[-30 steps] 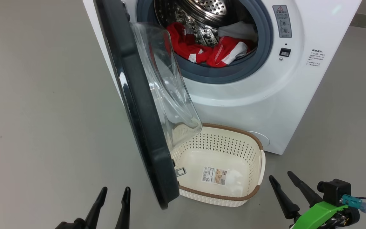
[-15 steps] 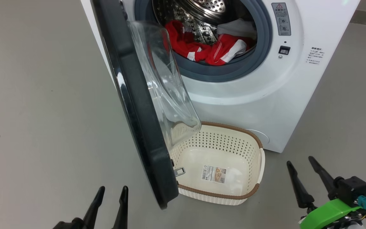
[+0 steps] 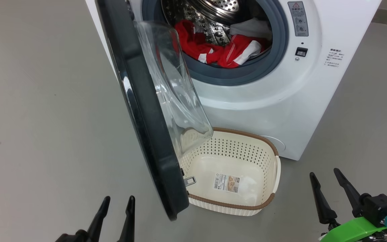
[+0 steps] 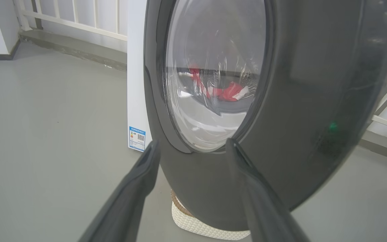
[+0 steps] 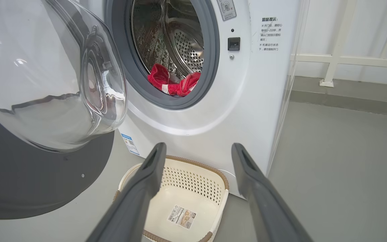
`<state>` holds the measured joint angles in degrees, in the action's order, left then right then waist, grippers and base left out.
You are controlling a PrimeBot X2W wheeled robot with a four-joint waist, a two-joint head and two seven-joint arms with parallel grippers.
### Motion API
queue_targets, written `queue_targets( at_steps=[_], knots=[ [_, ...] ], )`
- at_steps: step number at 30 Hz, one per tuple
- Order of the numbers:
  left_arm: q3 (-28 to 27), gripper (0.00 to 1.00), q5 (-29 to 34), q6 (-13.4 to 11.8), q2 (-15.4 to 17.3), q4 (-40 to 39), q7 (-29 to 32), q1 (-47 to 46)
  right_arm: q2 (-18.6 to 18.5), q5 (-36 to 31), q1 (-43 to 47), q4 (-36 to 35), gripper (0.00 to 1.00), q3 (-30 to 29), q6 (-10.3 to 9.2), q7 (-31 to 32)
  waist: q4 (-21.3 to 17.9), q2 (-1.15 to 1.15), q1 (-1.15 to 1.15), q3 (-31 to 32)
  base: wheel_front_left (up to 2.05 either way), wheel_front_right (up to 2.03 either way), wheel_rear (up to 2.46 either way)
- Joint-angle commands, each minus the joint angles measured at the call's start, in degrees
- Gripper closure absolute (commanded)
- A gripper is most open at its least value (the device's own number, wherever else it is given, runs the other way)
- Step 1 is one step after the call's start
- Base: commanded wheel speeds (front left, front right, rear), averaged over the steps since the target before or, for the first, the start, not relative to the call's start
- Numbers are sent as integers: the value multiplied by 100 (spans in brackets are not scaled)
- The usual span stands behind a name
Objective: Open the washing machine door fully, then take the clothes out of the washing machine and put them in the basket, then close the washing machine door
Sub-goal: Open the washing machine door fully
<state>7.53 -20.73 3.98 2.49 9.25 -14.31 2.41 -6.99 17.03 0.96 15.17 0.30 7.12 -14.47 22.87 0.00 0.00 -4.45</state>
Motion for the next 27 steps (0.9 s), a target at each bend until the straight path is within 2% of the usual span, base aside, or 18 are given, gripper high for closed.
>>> queue_targets(
  at_steps=[1,10,11,12,13,20,27],
  knots=[
    [-187,0,47,-44,39,-165,-69,-153,-52,-65,-73,-141,0,55,36,-52,4,0,0,-3,0,0,0],
    [-245,0,10,-80,39,-192,-69,-158,-19,-97,-62,-102,0,32,36,-52,-2,0,0,7,0,0,0],
    [-256,49,-11,-90,39,-193,-69,-160,-14,-97,-61,-99,0,30,36,-52,-2,0,0,13,0,0,0],
    [-269,80,-18,-98,39,-197,-69,-163,-8,-97,-59,-99,0,29,36,-52,-2,0,0,18,0,0,0],
    [-282,100,-20,-104,39,-208,-69,-169,-3,-96,-57,-99,0,28,36,-52,-1,0,0,22,0,0,0],
    [-501,100,-90,-126,39,-685,-69,-331,20,-96,-60,-113,0,24,36,-52,3,0,0,12,0,0,0],
    [-396,100,-83,-227,39,-1945,-69,-618,10,-93,-111,-121,0,29,36,-52,-18,0,0,-44,0,0,0]
  ],
)
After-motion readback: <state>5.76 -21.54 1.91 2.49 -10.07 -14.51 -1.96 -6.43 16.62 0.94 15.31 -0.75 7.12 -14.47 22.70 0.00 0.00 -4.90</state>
